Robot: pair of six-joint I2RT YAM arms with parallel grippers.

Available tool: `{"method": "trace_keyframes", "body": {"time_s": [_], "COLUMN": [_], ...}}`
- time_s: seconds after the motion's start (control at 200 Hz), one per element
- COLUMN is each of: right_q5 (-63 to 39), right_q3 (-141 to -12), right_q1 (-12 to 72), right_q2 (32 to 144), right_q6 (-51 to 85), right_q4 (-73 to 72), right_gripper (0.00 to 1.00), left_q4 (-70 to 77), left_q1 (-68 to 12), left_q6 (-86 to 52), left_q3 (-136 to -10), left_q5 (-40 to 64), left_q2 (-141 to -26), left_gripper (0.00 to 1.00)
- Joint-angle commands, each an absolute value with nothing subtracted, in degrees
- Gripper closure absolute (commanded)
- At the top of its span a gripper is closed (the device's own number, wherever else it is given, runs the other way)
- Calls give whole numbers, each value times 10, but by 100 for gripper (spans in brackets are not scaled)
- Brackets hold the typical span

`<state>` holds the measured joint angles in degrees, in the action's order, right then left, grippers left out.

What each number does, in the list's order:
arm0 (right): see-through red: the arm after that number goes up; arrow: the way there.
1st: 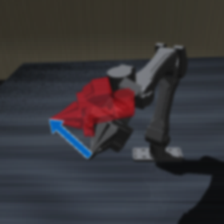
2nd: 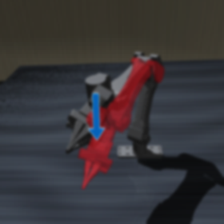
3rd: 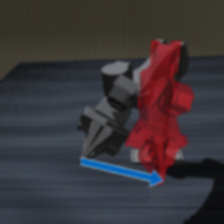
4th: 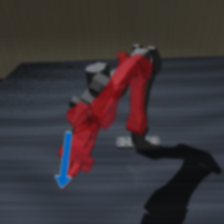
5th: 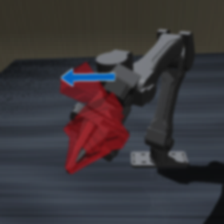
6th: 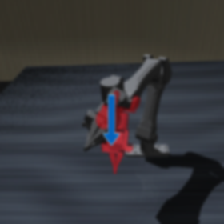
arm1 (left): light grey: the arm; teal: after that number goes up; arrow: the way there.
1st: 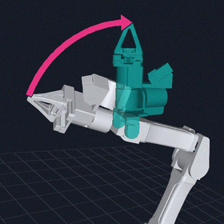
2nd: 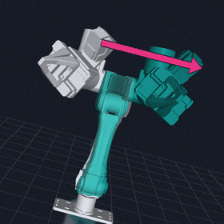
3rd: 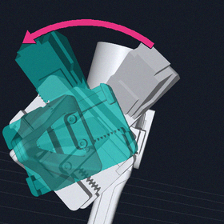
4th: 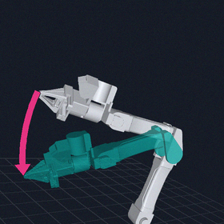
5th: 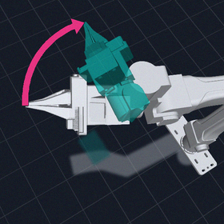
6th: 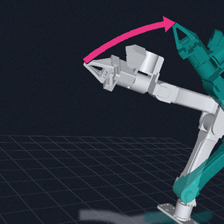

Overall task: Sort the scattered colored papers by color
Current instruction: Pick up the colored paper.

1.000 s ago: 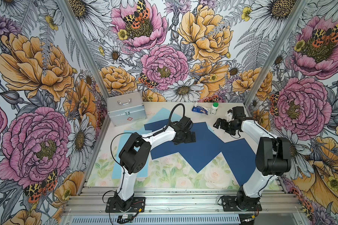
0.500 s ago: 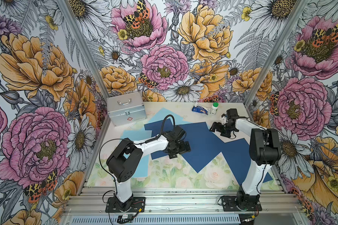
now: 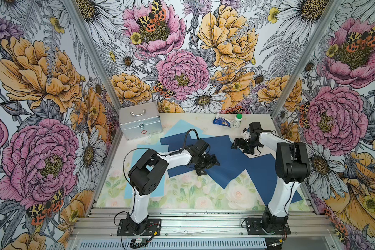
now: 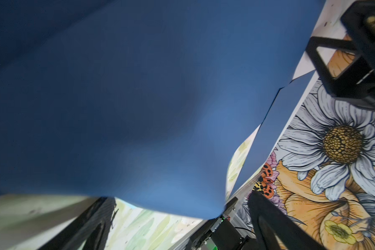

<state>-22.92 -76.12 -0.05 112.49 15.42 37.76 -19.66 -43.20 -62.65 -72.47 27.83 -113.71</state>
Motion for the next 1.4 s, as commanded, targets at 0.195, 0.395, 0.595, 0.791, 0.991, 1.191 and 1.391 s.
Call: {"method": "trace_keyframes", "body": {"time_s": [0.195, 0.395, 0.595, 0.791, 0.991, 1.191, 1.391], "right_q5": [-288, -309, -346, -353, -344, -273, -191], "right_q3": [-770, -778, -787, -782, -786, -779, -771], "right_q1": [4, 4, 8, 8, 6, -11, -45], "right_q2": [1166, 1163, 1145, 1111, 1089, 1067, 1031], "right_q6": [144, 151, 158, 164, 169, 179, 196], "right_q4": [438, 436, 435, 433, 435, 437, 436], "right_gripper": [19, 23, 26, 28, 28, 22, 18], "left_q4": [-211, -210, -185, -183, -184, -184, -225], "left_q1": [-406, -397, -393, -391, -391, -392, -393], "left_q6": [-616, -579, -571, -573, -565, -556, -531], "left_q3": [-718, -736, -765, -765, -753, -728, -743], "left_q5": [254, 255, 307, 303, 300, 273, 236], "left_q2": [-1229, -1209, -1235, -1224, -1197, -1130, -1071], "left_gripper": [1, 1, 6, 46, 73, 77, 77]}}
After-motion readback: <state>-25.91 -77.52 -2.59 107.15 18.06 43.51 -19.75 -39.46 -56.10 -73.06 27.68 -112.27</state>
